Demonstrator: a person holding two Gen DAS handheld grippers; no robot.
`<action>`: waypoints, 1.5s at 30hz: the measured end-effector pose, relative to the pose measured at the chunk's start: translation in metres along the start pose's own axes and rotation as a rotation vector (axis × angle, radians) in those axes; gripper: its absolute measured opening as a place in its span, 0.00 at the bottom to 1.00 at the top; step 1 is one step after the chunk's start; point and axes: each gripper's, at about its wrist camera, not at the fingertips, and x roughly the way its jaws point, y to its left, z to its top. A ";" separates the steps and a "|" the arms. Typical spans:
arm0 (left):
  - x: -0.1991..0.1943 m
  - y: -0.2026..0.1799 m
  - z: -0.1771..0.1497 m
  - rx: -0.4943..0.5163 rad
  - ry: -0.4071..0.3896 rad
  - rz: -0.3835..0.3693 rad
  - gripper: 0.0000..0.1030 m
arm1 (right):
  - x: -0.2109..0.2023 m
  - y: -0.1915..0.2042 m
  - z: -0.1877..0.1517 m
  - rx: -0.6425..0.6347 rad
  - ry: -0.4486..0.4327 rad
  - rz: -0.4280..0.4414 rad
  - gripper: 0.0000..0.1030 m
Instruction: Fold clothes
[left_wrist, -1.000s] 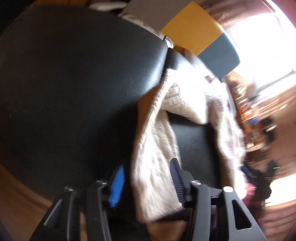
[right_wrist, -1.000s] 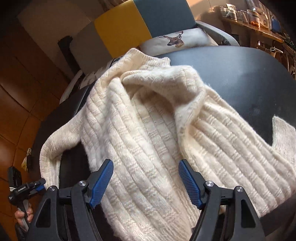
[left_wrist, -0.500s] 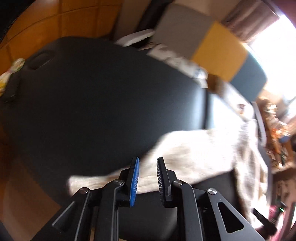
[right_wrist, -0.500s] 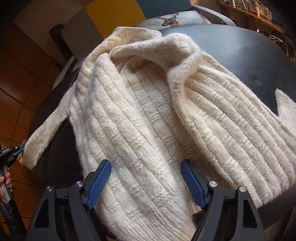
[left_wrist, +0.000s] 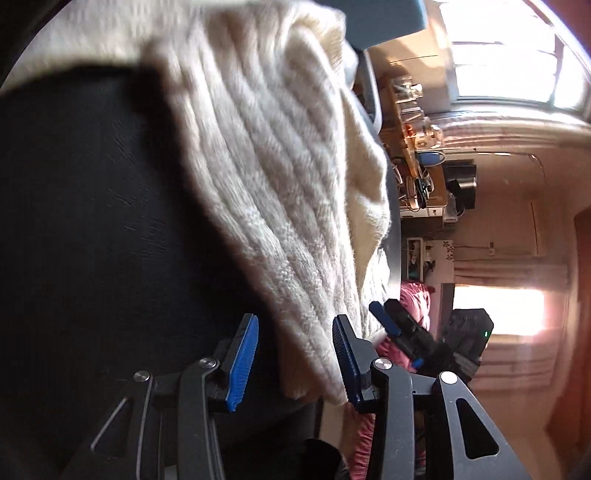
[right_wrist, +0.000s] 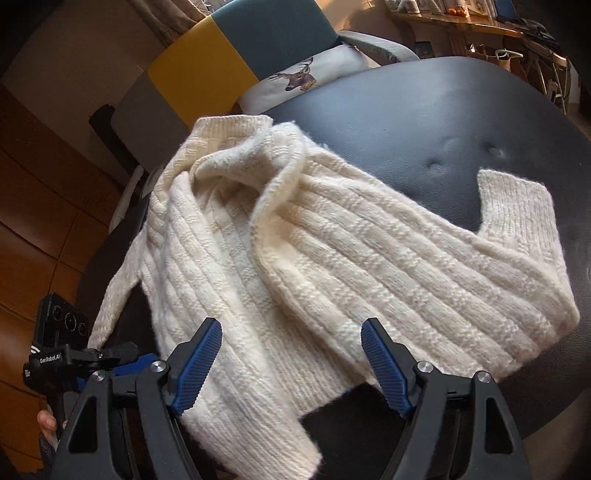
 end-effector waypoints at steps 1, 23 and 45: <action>0.005 0.001 0.001 -0.016 -0.001 0.004 0.40 | 0.002 -0.003 -0.001 0.001 -0.001 0.000 0.77; -0.138 0.065 0.015 0.024 -0.289 0.381 0.08 | 0.020 -0.013 0.029 -0.125 -0.055 -0.299 0.85; -0.171 0.101 0.077 0.036 -0.462 0.614 0.20 | 0.144 0.107 0.103 -0.570 0.159 -0.306 0.97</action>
